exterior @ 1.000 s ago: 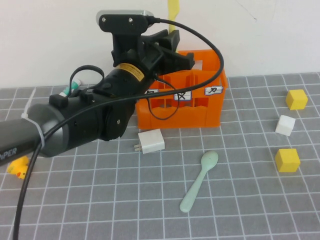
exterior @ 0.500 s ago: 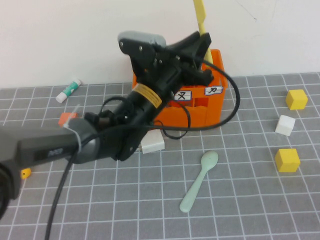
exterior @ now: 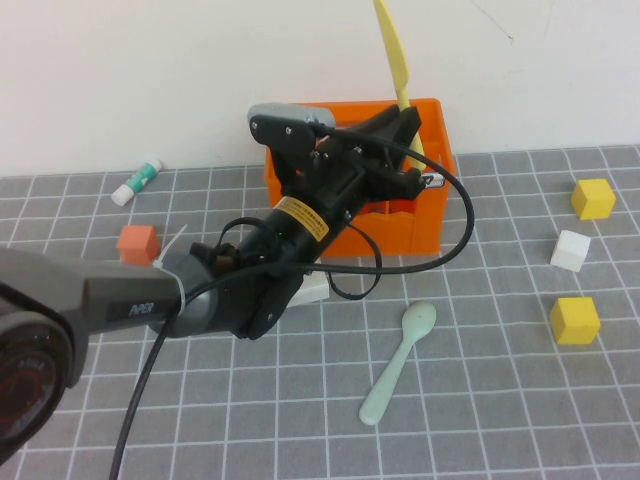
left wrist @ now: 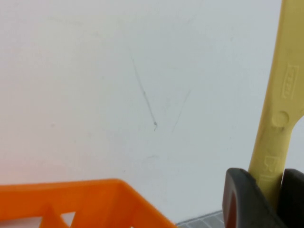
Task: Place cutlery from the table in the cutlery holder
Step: Place the knife on the box, then pick up the spoon
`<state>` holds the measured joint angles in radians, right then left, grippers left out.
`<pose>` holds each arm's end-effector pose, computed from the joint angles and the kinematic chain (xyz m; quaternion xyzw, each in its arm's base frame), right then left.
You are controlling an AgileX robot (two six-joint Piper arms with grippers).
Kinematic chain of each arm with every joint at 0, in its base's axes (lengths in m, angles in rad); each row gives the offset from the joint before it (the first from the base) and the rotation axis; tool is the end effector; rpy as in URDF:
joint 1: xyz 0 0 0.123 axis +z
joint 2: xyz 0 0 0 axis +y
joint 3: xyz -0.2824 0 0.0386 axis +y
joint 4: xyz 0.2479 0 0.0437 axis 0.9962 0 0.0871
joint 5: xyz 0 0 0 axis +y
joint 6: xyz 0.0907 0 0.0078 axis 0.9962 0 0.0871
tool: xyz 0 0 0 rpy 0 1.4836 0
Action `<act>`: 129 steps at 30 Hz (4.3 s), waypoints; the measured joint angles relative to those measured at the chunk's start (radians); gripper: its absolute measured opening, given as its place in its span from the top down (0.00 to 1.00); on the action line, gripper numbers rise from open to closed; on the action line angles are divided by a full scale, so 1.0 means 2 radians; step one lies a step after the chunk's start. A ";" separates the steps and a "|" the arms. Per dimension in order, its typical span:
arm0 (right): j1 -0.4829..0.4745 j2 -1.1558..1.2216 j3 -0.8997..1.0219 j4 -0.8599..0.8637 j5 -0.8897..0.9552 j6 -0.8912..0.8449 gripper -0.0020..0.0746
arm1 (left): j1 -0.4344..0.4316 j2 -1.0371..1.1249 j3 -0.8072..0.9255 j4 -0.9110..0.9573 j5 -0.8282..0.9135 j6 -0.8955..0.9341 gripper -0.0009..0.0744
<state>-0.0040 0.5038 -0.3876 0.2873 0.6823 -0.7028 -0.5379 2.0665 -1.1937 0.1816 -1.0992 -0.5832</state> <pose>0.0916 0.0159 0.2506 -0.2484 0.8670 -0.0223 0.4313 0.3762 -0.2415 0.2182 0.0763 0.5875 -0.4403 0.6747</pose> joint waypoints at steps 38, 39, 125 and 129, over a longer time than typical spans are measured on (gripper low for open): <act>0.000 0.000 0.000 0.001 0.011 0.000 0.98 | 0.000 0.048 -0.026 -0.022 -0.014 0.050 0.59; 0.000 0.000 0.000 0.001 0.011 0.000 0.98 | 0.000 0.049 -0.026 -0.019 -0.017 0.051 0.49; 0.313 0.719 -0.482 -0.073 0.039 0.487 0.45 | 0.001 -1.041 0.428 0.067 0.838 0.156 0.99; 0.314 0.719 -0.484 -0.100 0.039 0.523 0.44 | 0.001 -1.041 0.429 0.067 0.834 0.156 0.99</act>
<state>0.6235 1.9426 -1.3549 0.0876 0.7612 0.3424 -0.5355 -0.0146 -0.3366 0.3166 0.5682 -0.2707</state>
